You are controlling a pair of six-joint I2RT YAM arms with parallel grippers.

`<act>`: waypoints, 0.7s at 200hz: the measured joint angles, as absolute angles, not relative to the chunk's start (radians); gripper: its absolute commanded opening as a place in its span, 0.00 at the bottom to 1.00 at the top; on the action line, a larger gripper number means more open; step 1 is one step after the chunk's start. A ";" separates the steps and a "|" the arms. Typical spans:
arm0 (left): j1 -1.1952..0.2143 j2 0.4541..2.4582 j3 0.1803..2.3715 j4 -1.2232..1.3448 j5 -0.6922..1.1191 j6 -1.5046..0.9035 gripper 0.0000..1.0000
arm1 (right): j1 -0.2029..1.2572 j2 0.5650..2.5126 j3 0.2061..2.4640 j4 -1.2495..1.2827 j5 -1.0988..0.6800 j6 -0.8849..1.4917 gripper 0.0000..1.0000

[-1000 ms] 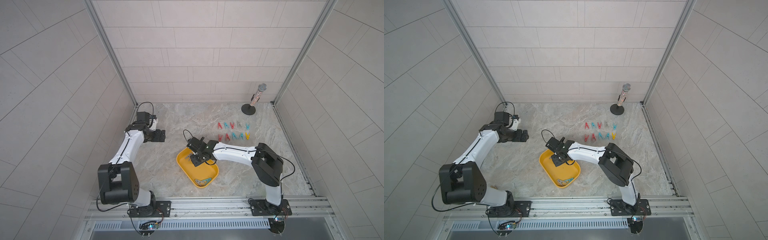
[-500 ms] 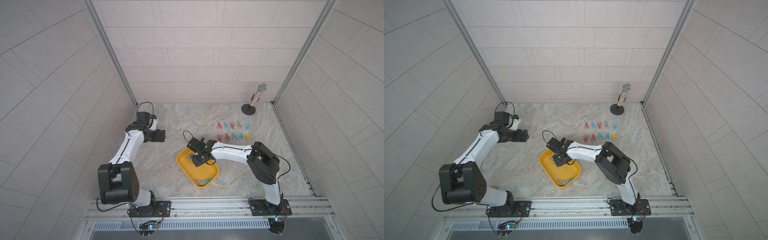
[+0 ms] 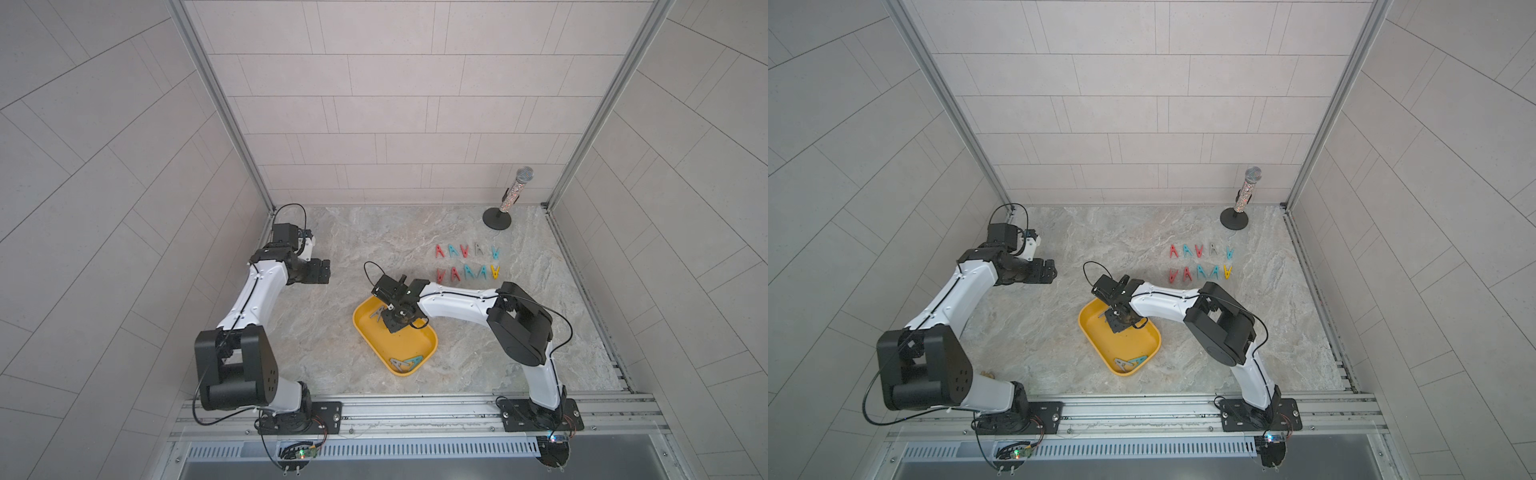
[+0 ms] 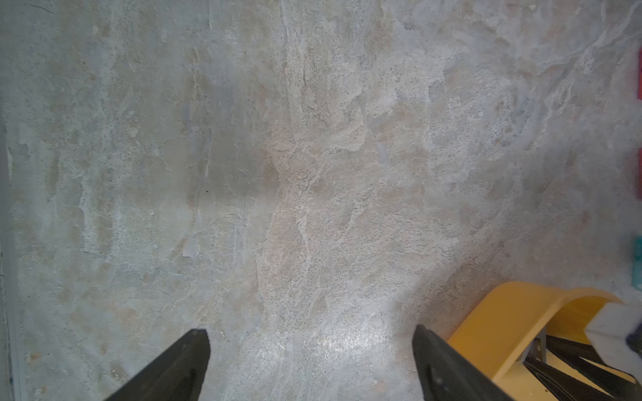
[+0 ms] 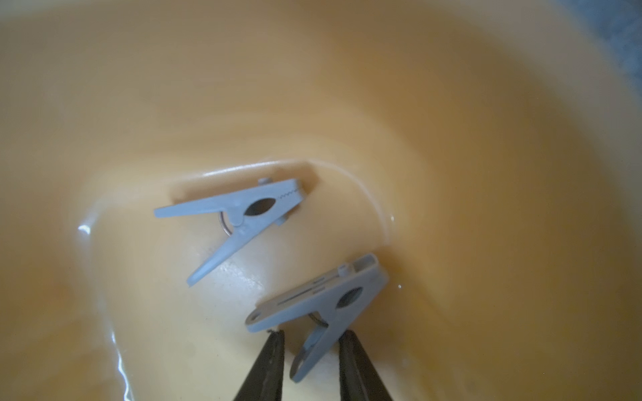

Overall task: Take the clothespins out of the storage box
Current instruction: Pick up the clothespin from the storage box.

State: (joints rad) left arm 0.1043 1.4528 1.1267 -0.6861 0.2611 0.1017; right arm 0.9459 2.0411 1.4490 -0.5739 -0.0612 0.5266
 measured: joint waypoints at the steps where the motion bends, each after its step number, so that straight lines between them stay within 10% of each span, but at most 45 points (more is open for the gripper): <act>1: 0.105 1.453 1.127 -0.686 0.261 0.102 0.99 | 0.946 2.041 1.449 -0.574 -0.061 0.527 0.28; 140: 0.105 1.452 1.127 -0.686 0.261 0.102 0.99 | 0.946 2.020 1.421 -0.574 -0.046 0.524 0.06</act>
State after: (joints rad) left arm 0.1047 1.4525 1.1267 -0.6861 0.2611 0.1017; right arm 0.9459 2.0201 1.4208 -0.5735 -0.0460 0.5243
